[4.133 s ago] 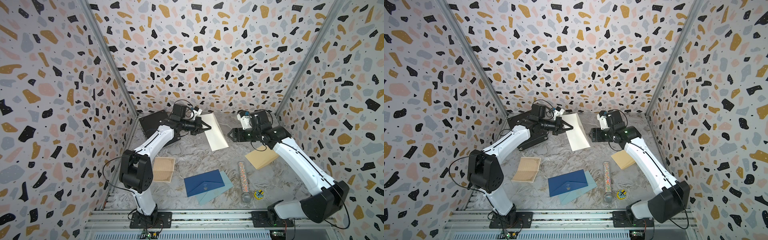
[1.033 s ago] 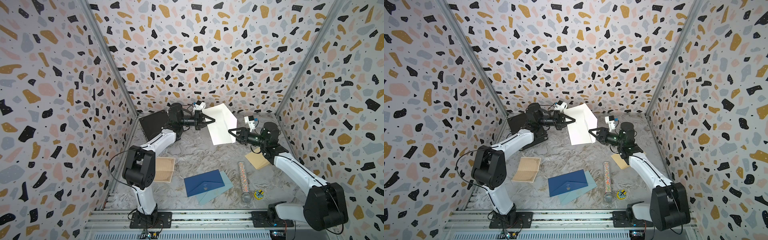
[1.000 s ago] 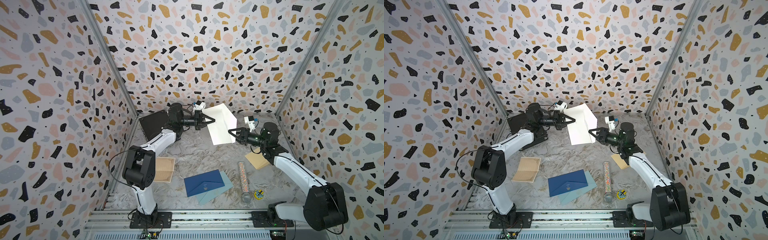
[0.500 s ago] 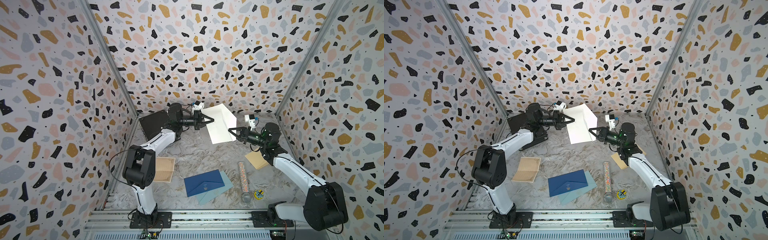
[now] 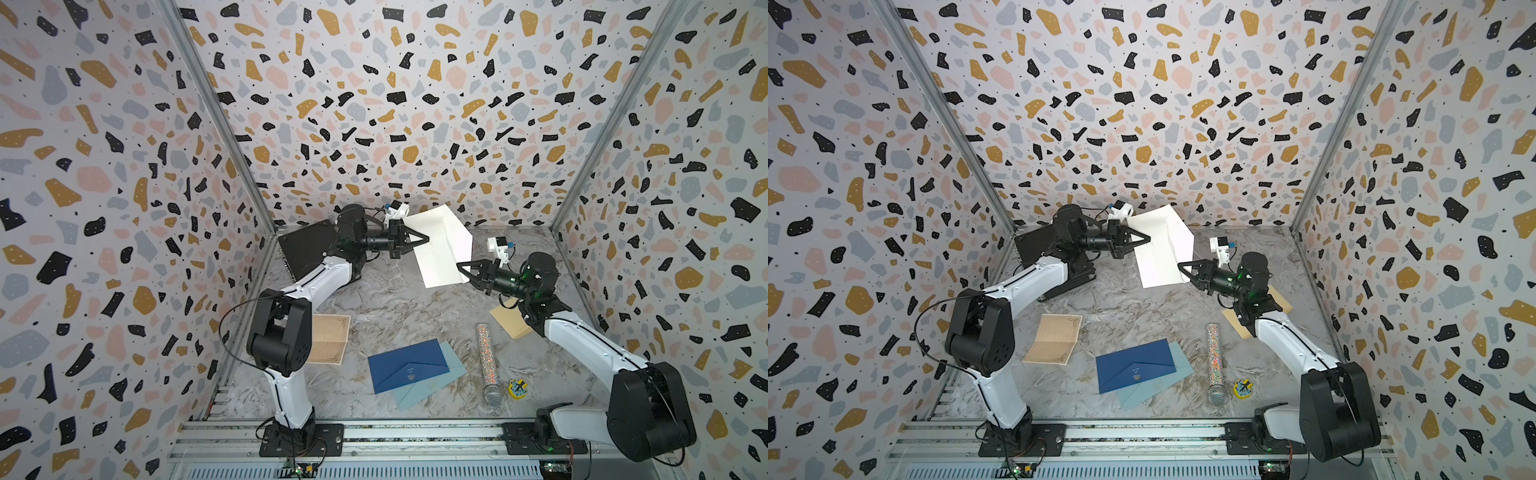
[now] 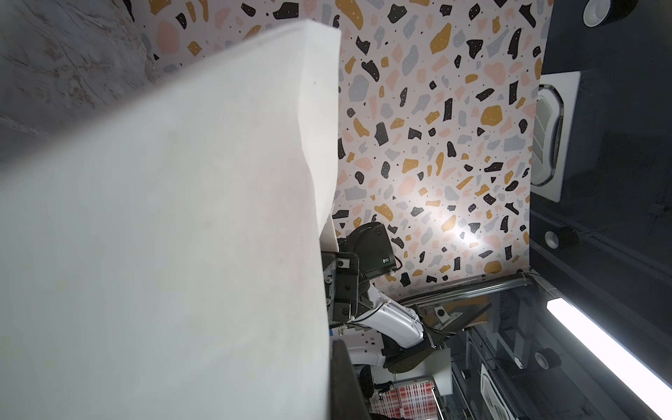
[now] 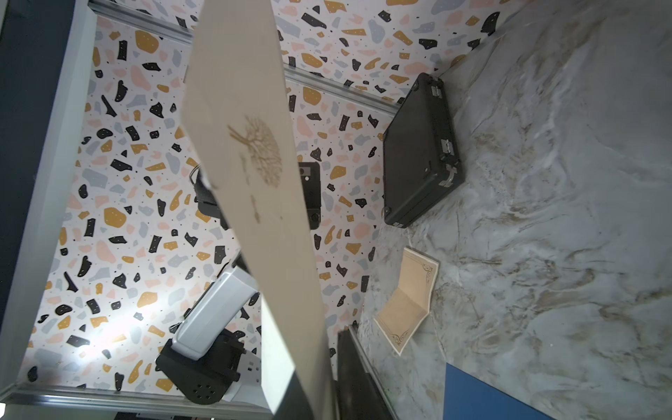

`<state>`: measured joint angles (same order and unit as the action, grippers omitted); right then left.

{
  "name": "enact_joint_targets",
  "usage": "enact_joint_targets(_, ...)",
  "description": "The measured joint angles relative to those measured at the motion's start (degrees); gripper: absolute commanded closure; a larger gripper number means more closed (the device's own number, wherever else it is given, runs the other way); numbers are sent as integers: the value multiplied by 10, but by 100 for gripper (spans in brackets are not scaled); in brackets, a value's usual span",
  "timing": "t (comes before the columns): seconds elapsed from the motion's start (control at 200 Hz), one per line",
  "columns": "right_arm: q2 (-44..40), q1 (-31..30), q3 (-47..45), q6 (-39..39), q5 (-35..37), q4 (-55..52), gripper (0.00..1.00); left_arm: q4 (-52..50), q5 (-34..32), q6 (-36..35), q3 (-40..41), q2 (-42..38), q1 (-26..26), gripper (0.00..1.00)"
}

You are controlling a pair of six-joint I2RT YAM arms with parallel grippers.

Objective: Take the letter paper out of the envelope
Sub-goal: Pick up the envelope from the envelope, then take out the letter paper from the envelope.

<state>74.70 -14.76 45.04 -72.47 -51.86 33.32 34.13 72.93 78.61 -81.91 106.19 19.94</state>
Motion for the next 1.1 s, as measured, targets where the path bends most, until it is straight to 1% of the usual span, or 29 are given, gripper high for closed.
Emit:
enact_joint_targets(0.23, 9, 0, 0, -32, 0, 46, 100, 0, -1, 0, 0, 0, -3, 100)
enact_joint_targets(0.345, 11, 0, 0, -40, 0, 54, 100, -1, -2, -5, 0, 0, -4, 100)
enact_joint_targets(0.385, 11, 0, 0, -41, 0, 54, 100, -5, -3, -10, 0, 0, -4, 92)
enact_joint_targets(0.45, 10, 0, 0, -34, 2, 46, 100, -18, -7, -24, 0, 0, -4, 84)
enact_joint_targets(0.506, 6, 0, 1, -18, 4, 21, 100, -46, -10, -45, -1, 0, -3, 70)
enact_joint_targets(0.546, 0, 0, 3, 7, 11, -14, 100, -76, -15, -64, -4, 0, -3, 61)
enact_joint_targets(0.556, -2, 0, 5, 16, 13, -26, 100, -86, -15, -77, -6, 0, -3, 60)
enact_joint_targets(0.576, -6, 0, 9, 28, 16, -50, 100, -98, -16, -80, -7, 0, -3, 57)
enact_joint_targets(0.621, -18, 0, 22, 76, 33, -117, 100, -152, -26, -123, -18, 0, -3, 51)
enact_joint_targets(0.671, -32, -1, 42, 121, 60, -193, 100, -206, -37, -155, -29, -1, -3, 48)
enact_joint_targets(0.716, -45, -2, 62, 164, 88, -254, 100, -258, -54, -195, -39, -2, -3, 47)
enact_joint_targets(0.801, -69, -2, 104, 242, 153, -360, 100, -340, -90, -247, -55, -5, -3, 45)
enact_joint_targets(0.871, -83, -4, 134, 296, 207, -424, 100, -405, -128, -285, -66, -9, -3, 45)
enact_joint_targets(0.941, -92, -9, 156, 350, 263, -473, 100, -459, -169, -308, -67, -17, -3, 49)
enact_joint_targets(1.006, -96, -23, 170, 403, 317, -506, 100, -483, -198, -311, -67, -26, -1, 56)
enact_joint_targets(1.096, -97, -47, 172, 469, 374, -529, 100, -479, -226, -289, -67, -41, 7, 62)
